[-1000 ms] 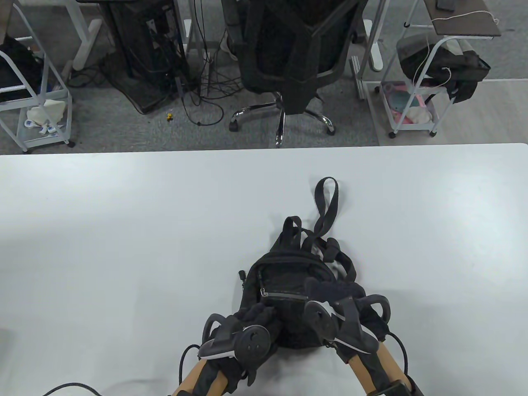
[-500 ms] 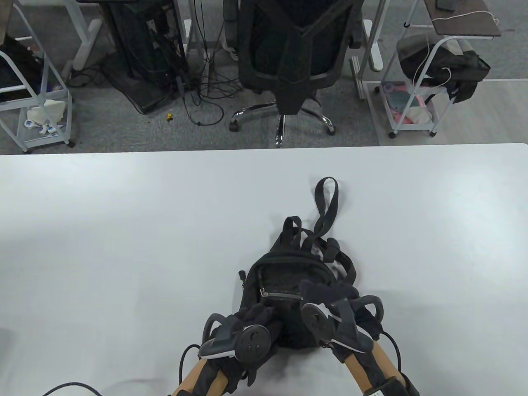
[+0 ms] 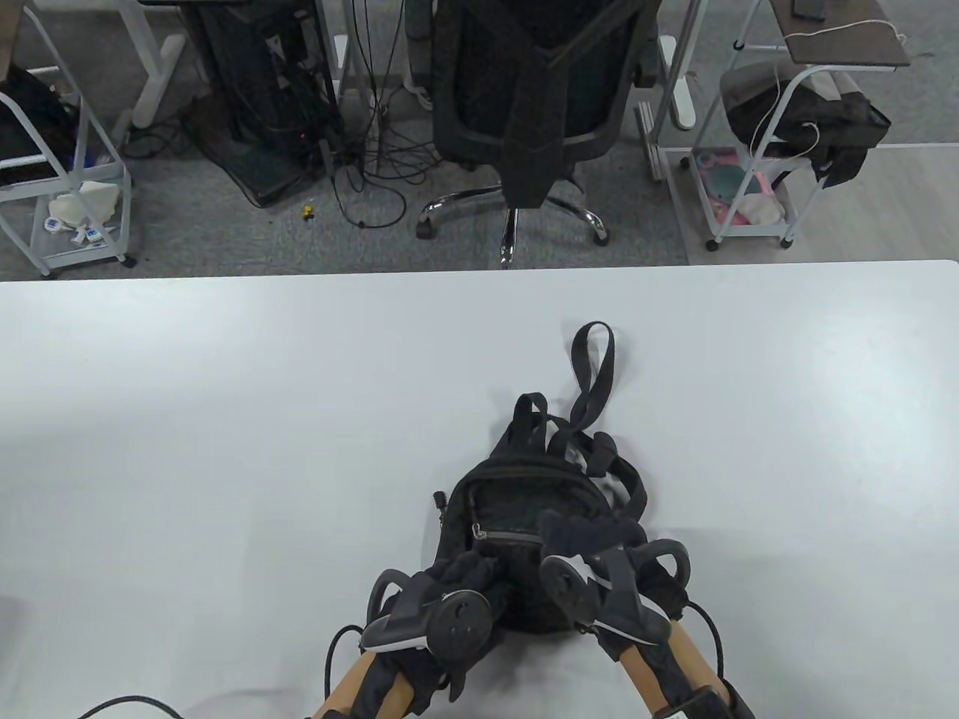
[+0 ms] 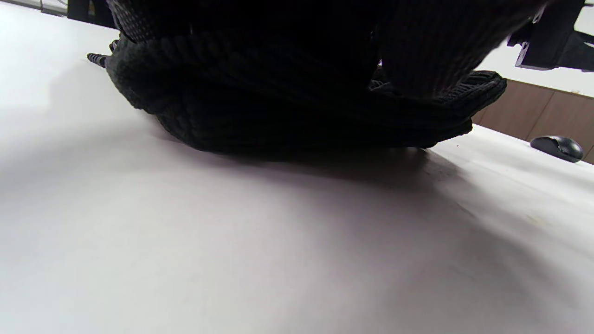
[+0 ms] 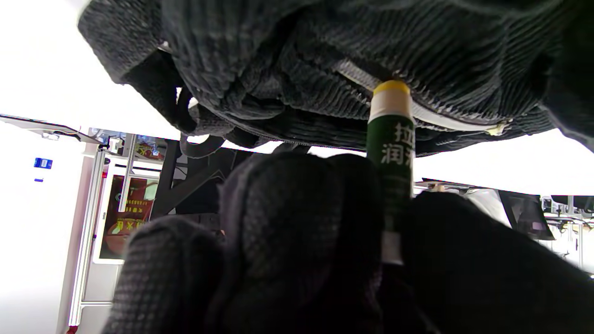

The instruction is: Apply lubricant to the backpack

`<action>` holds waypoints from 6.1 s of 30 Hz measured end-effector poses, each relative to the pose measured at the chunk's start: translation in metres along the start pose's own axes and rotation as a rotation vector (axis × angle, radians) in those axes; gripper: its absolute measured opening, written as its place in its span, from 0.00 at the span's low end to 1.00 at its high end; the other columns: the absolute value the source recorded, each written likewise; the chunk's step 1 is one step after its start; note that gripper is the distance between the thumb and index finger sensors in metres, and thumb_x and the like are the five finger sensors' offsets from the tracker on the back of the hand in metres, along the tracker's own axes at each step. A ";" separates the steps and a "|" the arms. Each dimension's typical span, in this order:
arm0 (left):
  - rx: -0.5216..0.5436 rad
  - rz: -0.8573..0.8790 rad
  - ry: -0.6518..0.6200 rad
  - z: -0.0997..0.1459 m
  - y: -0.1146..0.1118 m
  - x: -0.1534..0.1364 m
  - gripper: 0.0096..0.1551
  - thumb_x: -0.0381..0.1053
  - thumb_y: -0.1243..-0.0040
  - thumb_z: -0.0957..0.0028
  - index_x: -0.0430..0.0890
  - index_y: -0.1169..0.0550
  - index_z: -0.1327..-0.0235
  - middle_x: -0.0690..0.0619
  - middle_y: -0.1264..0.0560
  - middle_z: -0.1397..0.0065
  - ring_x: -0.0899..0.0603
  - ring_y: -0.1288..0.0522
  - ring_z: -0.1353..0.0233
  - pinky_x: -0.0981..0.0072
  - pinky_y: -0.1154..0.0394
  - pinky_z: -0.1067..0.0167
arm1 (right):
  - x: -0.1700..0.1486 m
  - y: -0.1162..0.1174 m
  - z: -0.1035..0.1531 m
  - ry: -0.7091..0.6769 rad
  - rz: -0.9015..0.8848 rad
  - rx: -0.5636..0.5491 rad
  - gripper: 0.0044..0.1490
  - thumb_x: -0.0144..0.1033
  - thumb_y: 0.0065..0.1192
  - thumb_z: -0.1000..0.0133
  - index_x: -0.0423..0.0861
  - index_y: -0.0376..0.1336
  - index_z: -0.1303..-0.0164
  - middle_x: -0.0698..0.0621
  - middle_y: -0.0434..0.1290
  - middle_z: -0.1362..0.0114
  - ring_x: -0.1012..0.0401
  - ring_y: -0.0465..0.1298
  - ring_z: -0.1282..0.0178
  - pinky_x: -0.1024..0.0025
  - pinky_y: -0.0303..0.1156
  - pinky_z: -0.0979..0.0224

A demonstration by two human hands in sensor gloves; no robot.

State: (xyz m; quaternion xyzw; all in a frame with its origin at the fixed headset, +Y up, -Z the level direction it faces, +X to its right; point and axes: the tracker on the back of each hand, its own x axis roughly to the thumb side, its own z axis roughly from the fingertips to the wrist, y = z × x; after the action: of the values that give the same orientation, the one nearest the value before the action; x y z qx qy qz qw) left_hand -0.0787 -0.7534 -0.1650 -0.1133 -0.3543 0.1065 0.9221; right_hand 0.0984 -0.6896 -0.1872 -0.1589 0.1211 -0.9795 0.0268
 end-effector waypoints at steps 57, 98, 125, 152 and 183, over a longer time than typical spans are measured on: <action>-0.021 -0.033 -0.007 -0.001 0.000 0.003 0.37 0.60 0.36 0.50 0.43 0.21 0.30 0.38 0.31 0.21 0.29 0.31 0.22 0.33 0.34 0.30 | -0.001 0.008 -0.005 0.033 0.079 0.079 0.26 0.50 0.75 0.49 0.63 0.73 0.39 0.56 0.84 0.45 0.62 0.88 0.58 0.54 0.79 0.40; -0.026 -0.034 -0.004 -0.001 0.001 0.003 0.37 0.60 0.37 0.50 0.43 0.21 0.30 0.38 0.31 0.21 0.29 0.31 0.22 0.33 0.33 0.30 | 0.006 0.015 -0.008 0.005 -0.004 0.047 0.26 0.50 0.74 0.48 0.65 0.71 0.38 0.57 0.83 0.42 0.62 0.89 0.54 0.55 0.79 0.38; -0.032 -0.021 -0.002 -0.001 0.000 0.002 0.37 0.60 0.36 0.50 0.44 0.21 0.30 0.39 0.32 0.21 0.30 0.32 0.22 0.36 0.33 0.30 | 0.014 0.018 -0.011 -0.001 -0.055 0.026 0.27 0.51 0.74 0.48 0.67 0.69 0.37 0.59 0.83 0.41 0.63 0.89 0.53 0.57 0.80 0.38; -0.036 -0.016 -0.009 -0.003 -0.002 0.002 0.37 0.61 0.36 0.50 0.44 0.21 0.30 0.40 0.32 0.20 0.30 0.33 0.21 0.38 0.33 0.30 | 0.014 0.016 -0.012 0.016 0.044 0.061 0.26 0.51 0.75 0.49 0.64 0.71 0.39 0.58 0.84 0.44 0.63 0.89 0.55 0.56 0.81 0.40; -0.057 -0.033 -0.002 -0.005 -0.004 0.005 0.37 0.62 0.36 0.51 0.45 0.21 0.31 0.42 0.32 0.20 0.32 0.33 0.21 0.39 0.33 0.29 | 0.031 0.020 -0.010 -0.026 0.033 -0.018 0.26 0.51 0.76 0.49 0.64 0.72 0.40 0.58 0.84 0.45 0.64 0.89 0.56 0.58 0.81 0.38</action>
State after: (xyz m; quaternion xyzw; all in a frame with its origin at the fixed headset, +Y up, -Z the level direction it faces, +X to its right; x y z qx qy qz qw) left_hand -0.0710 -0.7564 -0.1649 -0.1334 -0.3600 0.0814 0.9198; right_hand 0.0665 -0.7093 -0.1923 -0.1700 0.1321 -0.9756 0.0432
